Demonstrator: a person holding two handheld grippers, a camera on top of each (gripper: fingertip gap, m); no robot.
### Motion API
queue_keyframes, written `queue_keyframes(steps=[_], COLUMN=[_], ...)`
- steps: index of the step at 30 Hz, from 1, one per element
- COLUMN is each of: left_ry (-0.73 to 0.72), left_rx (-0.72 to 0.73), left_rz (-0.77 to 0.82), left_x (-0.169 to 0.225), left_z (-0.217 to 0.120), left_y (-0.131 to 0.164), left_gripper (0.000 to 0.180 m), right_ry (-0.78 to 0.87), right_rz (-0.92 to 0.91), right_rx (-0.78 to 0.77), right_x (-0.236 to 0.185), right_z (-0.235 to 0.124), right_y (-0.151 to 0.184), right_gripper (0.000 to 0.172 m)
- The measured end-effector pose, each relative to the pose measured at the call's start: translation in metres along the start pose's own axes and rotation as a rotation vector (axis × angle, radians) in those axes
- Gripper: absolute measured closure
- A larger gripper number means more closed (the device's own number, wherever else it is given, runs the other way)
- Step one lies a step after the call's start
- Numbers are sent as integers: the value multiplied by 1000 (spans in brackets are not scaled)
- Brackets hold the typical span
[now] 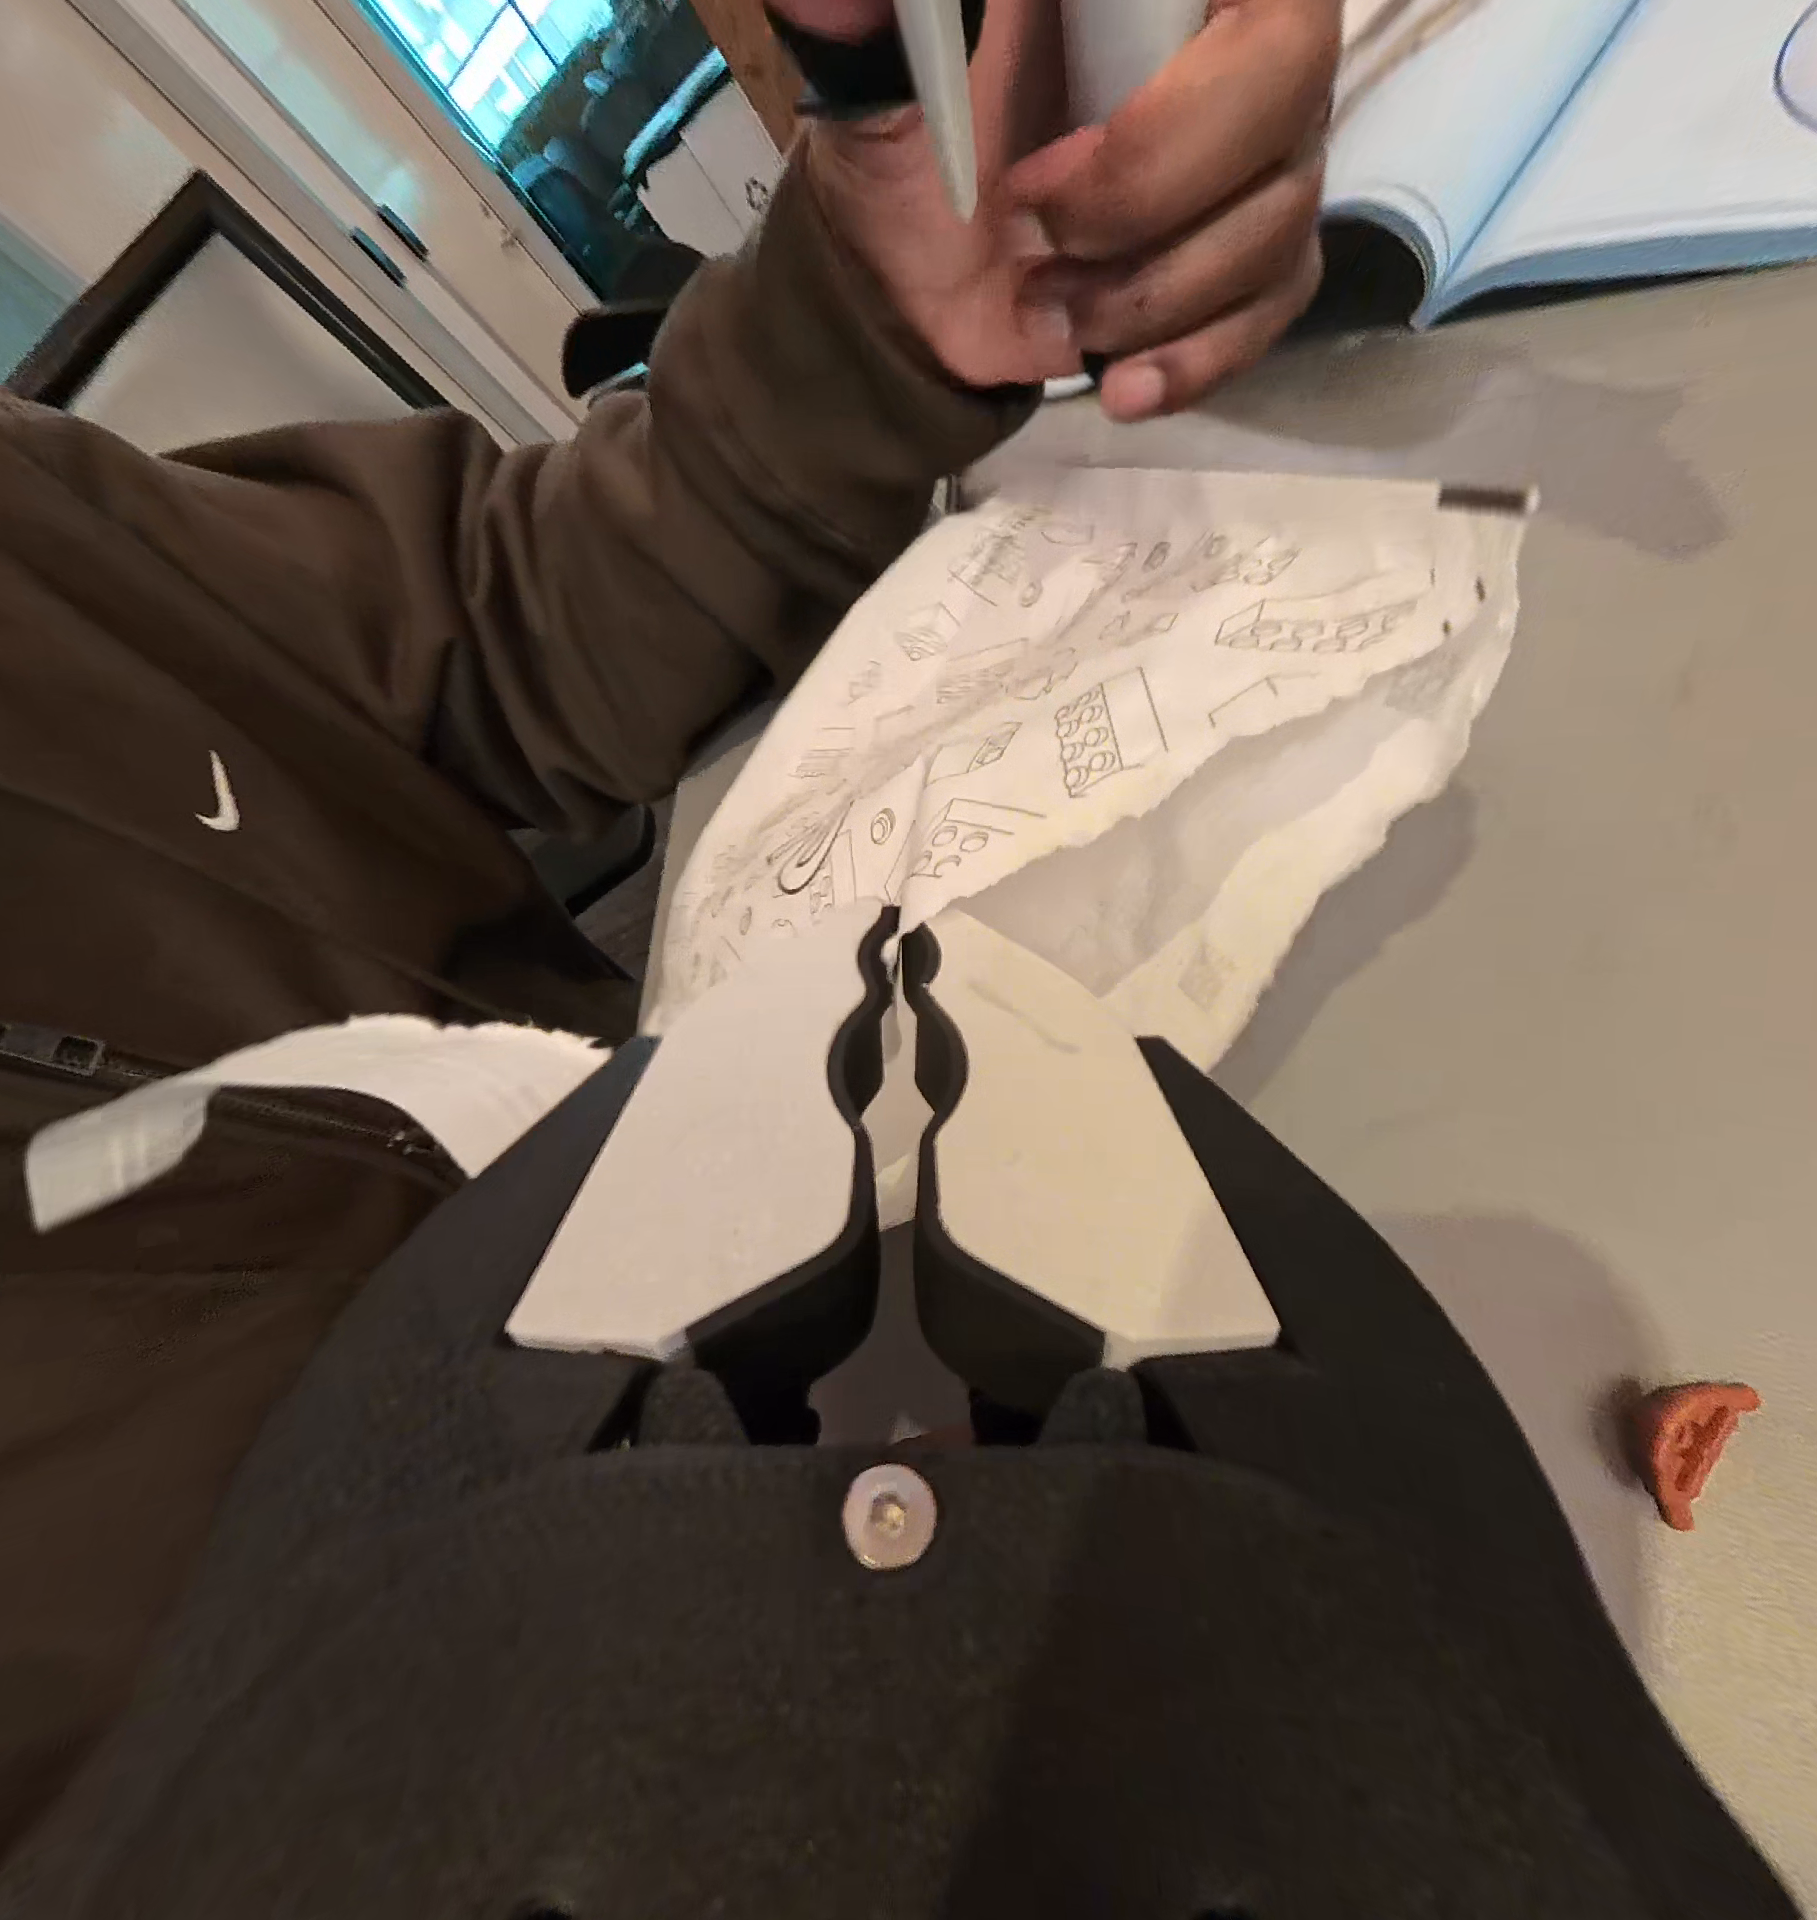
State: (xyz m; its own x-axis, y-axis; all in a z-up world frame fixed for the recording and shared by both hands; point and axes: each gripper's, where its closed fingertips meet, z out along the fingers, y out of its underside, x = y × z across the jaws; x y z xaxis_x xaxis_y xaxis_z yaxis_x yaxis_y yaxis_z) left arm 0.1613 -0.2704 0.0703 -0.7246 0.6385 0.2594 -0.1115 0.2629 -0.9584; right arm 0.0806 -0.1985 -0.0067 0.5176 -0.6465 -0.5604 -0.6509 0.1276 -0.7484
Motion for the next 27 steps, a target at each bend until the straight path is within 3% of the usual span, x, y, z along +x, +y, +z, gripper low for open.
queue_keyframes(steps=[4,8,19,23,27], left_ry=[176,318,642,729,816], left_rx=[-327,-531,-816,-917,-903], left_rz=[142,207,95,56,46], left_x=[37,70,117,128,138], left_z=[9,11,-8,-13,-18], left_y=[53,85,111,129,127], left_gripper=[102,105,123,137,160], right_ry=[1,-35,-272,-294,-298], right_rz=[5,-22,-114,-126,-115], right_rx=[-25,-37,-175,-185,-184], right_x=[3,-4,-48,-53,-54], right_z=[5,10,31,32,31], right_y=[5,6,31,33,34], right_gripper=[171,171,171,171,171])
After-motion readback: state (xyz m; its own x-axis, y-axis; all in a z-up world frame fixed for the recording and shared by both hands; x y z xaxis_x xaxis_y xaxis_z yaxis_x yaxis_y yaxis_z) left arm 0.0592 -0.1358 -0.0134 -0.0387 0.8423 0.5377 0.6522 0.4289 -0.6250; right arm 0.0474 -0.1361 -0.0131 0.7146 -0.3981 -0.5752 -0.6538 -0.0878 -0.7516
